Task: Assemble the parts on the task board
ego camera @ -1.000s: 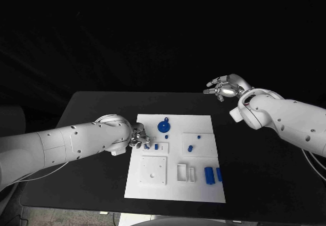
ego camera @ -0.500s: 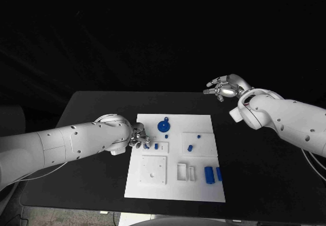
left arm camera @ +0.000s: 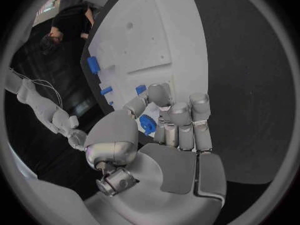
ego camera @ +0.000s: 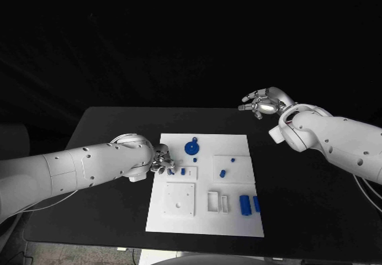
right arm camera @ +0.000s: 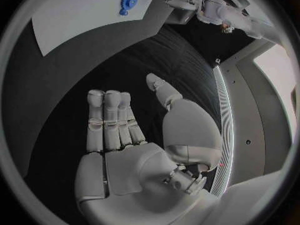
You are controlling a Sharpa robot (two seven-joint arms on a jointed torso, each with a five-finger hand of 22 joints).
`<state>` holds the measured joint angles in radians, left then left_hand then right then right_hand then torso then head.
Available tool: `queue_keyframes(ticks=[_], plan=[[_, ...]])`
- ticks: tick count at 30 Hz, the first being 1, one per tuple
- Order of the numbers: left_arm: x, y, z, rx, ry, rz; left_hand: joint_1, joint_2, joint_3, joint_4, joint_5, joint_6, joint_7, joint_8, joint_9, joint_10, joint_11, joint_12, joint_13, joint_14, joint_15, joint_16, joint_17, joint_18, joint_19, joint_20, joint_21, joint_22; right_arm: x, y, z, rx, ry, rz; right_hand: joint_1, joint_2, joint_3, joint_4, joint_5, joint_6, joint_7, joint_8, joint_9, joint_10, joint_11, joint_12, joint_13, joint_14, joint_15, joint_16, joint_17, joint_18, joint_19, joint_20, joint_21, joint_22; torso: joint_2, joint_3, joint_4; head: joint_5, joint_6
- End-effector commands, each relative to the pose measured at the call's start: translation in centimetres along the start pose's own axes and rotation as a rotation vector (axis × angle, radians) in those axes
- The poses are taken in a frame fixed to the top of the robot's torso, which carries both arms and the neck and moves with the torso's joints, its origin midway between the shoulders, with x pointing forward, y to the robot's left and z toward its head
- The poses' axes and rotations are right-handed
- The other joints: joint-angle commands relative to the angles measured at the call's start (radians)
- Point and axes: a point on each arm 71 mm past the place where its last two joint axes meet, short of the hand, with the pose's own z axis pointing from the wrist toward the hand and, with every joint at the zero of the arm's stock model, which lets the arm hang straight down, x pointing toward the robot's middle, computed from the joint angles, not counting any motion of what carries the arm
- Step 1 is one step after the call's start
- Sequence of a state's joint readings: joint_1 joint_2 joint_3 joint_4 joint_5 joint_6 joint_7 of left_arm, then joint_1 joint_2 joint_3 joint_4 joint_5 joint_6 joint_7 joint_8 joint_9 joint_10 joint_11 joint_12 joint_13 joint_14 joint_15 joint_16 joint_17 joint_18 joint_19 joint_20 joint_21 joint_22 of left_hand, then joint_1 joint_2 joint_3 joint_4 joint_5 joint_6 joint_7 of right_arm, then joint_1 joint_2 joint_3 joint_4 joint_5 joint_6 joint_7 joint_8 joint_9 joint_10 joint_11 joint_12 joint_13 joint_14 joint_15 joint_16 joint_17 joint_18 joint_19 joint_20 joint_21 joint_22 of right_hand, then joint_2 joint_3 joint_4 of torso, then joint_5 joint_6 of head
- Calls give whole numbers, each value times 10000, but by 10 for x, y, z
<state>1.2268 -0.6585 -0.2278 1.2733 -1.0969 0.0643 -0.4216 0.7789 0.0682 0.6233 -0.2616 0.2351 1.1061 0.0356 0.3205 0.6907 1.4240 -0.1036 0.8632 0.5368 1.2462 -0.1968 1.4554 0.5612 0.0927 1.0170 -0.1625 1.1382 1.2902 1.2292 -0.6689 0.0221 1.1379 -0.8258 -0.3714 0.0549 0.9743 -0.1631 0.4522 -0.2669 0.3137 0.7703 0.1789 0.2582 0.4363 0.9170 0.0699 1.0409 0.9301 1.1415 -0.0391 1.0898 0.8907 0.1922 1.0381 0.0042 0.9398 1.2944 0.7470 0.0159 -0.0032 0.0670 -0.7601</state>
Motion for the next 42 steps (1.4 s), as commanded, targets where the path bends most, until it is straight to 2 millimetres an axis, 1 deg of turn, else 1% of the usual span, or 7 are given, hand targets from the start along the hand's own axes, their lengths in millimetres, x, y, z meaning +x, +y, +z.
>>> queue_keyframes(ticks=[1,7,12,20,28,36,42], plan=[[5,2,1,-175,248,205,15,122,72,-9,30,1068,-334,26,-15,-17,-49,69,15,80,-135,51,13,101,87,-977,51,16,1,0,0,-63,141,-4,-57,65,-3,-42,54,-6,60,21,-11,-77,17,56,-11,-52,6,56,-16,696,46,57,-46,12,2,-5,-2,-3,10],[5,1,1,-143,260,219,15,121,73,-9,30,1067,-334,26,-15,-17,-49,69,15,80,-135,51,13,101,86,-977,51,16,1,0,0,-63,141,-4,-57,65,-3,-43,55,-6,60,21,-11,-77,17,56,-12,-52,6,57,-16,696,47,57,-46,12,2,-3,-3,-14,7],[5,-1,2,-122,242,224,-13,103,84,-9,-113,1053,-329,28,-21,-35,-44,92,19,70,-132,50,11,98,85,-978,57,17,1,0,0,-67,144,-3,-60,64,-5,-42,54,-7,61,21,-12,-79,17,60,-16,-53,6,58,-18,696,47,57,-47,14,2,2,-3,-24,6],[6,-2,2,-75,98,301,-27,104,99,5,-198,1040,-325,29,-25,-51,-40,103,17,65,-131,47,7,99,85,-981,58,14,1,0,0,-62,133,-5,-63,67,-6,-42,55,-6,60,21,-12,-81,17,65,-24,-54,7,60,-21,696,48,58,-49,17,6,0,-9,-30,11],[5,-4,2,30,-147,315,-10,130,129,4,-191,1037,-327,32,-26,-58,-42,109,14,65,-132,45,4,102,87,-985,60,13,1,0,0,-58,129,-6,-67,66,-8,-42,57,-7,61,21,-13,-84,17,72,-33,-55,7,62,-24,696,49,58,-52,20,3,6,-7,-43,3],[4,-4,1,74,-297,383,7,140,155,-7,-149,1043,-331,42,-24,-58,-47,122,14,75,-136,52,5,104,94,-990,66,13,1,0,-1,-54,131,-6,-71,68,-10,-41,58,-6,61,22,-14,-86,17,79,-41,-56,7,65,-27,696,50,58,-55,23,1,0,-12,-45,8],[3,-4,0,114,-476,534,13,157,169,-7,-138,1047,-335,49,-22,-56,-51,132,16,84,-140,59,6,105,102,-992,72,13,1,-1,-1,-43,130,-9,-74,68,-11,-41,59,-6,61,22,-14,-88,17,83,-47,-57,7,66,-30,696,51,58,-58,26,2,-2,-1,-54,3]])
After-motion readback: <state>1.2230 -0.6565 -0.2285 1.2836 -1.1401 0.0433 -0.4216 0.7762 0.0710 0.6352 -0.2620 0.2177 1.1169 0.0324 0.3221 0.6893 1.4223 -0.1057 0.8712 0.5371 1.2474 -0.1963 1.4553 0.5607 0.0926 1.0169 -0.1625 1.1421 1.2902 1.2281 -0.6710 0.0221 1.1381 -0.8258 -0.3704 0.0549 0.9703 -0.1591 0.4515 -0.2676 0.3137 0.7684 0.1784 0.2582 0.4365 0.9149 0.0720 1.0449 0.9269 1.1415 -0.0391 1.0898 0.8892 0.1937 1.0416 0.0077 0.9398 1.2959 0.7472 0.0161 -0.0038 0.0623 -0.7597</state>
